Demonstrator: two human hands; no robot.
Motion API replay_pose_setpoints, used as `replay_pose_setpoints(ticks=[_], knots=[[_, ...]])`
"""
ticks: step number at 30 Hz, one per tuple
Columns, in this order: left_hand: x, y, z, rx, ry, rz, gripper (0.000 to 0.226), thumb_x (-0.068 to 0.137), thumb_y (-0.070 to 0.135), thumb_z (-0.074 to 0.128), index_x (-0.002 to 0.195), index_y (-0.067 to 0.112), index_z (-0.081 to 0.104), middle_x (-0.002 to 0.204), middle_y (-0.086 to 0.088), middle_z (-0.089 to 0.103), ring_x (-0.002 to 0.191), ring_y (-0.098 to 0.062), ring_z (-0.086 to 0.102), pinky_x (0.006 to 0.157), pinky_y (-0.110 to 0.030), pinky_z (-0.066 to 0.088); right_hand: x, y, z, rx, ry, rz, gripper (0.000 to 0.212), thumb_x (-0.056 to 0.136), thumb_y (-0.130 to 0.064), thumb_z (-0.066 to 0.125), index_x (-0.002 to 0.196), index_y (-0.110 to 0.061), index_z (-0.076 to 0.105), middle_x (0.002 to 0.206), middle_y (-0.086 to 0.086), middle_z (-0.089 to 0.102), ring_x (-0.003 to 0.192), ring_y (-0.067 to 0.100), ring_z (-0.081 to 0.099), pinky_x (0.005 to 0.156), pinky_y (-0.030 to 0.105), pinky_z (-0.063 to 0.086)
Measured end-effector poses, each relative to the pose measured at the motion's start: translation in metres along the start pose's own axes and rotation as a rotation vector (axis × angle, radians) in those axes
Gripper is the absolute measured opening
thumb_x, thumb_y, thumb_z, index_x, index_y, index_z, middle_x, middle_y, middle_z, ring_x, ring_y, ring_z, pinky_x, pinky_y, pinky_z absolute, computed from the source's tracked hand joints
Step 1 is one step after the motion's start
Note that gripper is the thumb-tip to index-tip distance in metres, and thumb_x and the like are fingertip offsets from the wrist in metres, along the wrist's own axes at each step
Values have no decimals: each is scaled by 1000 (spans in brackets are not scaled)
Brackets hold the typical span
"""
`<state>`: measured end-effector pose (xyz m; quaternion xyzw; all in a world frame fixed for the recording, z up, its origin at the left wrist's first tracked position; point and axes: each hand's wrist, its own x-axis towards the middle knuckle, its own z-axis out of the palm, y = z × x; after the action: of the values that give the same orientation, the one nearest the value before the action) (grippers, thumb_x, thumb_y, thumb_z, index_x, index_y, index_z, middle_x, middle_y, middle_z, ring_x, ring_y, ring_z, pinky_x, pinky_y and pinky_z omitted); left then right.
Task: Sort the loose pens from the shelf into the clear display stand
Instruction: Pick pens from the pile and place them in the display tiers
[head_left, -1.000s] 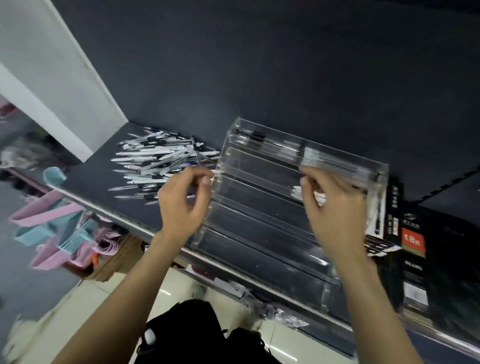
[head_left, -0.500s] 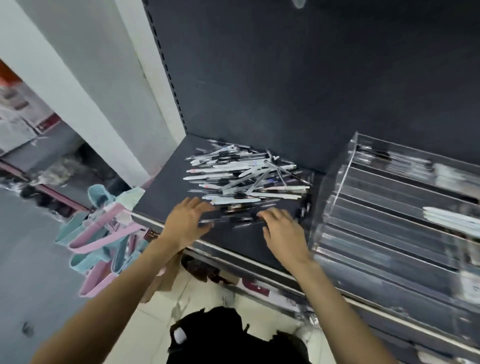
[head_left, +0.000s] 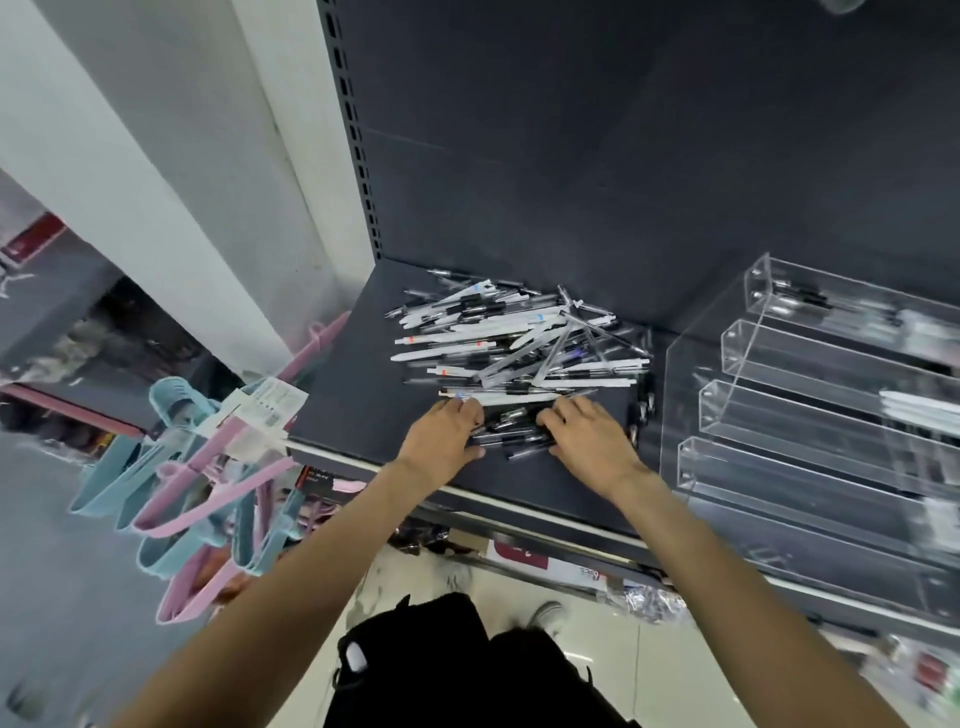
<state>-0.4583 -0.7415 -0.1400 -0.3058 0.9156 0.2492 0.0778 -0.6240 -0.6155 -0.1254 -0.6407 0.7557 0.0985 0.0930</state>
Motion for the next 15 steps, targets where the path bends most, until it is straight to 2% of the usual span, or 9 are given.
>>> replay_pose_setpoints(ticks=[5,9,12,15], knots=[[8,2,-6,135,-90,46,34,95,27,55,123,8,47,121,-11,53,115,-25,50,94,-31,39,4,3,-1,-115,-40,-40,40,94,-28,52,127,-6,44,129,10,44,120,27,40,103,36,33],[7,4,-1,315,-103,125,35,102,26,38,132,7,39,129,-12,48,120,-26,45,99,-33,40,0,5,2,-129,10,-40,29,95,-25,49,116,-5,51,115,11,54,111,28,50,97,36,37],[4,2,-3,223,-89,165,30,104,24,31,125,6,41,121,-13,53,110,-25,51,91,-32,41,-1,6,4,-148,73,-14,21,85,-25,66,96,-8,62,92,9,63,88,27,60,80,36,49],[3,4,-15,36,-143,109,28,104,28,28,116,7,42,96,-11,62,88,-30,59,76,-38,43,0,11,4,-119,170,2,25,73,-26,78,87,-9,65,83,8,63,77,26,61,68,35,52]])
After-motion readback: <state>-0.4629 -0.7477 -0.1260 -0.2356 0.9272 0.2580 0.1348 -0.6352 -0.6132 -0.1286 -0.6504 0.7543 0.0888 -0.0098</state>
